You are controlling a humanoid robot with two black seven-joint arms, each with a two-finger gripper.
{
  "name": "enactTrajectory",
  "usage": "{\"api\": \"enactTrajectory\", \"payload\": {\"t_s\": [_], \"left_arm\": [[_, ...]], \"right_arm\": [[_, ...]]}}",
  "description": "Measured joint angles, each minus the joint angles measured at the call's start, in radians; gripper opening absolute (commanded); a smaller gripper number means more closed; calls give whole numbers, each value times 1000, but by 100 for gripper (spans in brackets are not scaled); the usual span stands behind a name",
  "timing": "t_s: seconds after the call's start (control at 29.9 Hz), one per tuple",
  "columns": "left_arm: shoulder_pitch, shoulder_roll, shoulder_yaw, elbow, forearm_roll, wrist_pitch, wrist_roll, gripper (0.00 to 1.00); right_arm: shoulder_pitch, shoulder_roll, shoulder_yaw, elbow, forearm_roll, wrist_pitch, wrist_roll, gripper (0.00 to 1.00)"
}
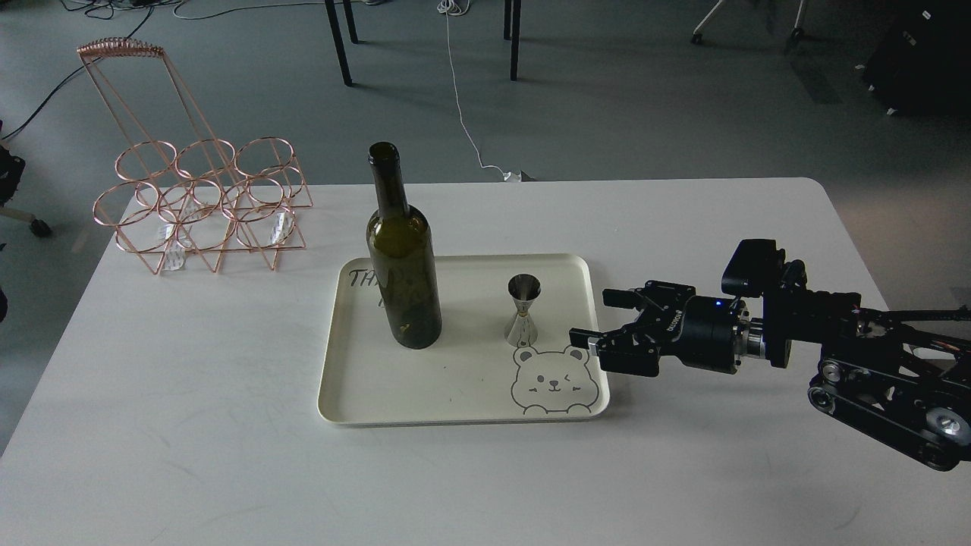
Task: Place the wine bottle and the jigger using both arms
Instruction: 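Reach the right gripper toward the metal jigger on the tray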
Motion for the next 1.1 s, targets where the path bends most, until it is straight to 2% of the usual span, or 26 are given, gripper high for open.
{"api": "enactTrajectory", "payload": {"t_s": [0.2, 0.5, 1.1], "left_arm": [[-1, -5, -1, 0, 0, 0, 0, 99], [-9, -5, -1, 0, 0, 0, 1, 99], [-7, -4, 0, 2, 0, 0, 0, 99]], "right_arm": [[13, 82, -2, -101, -13, -1, 0, 97], [28, 203, -6, -208, -16, -12, 0, 87], [94, 313, -69, -324, -22, -45, 0, 85]]}}
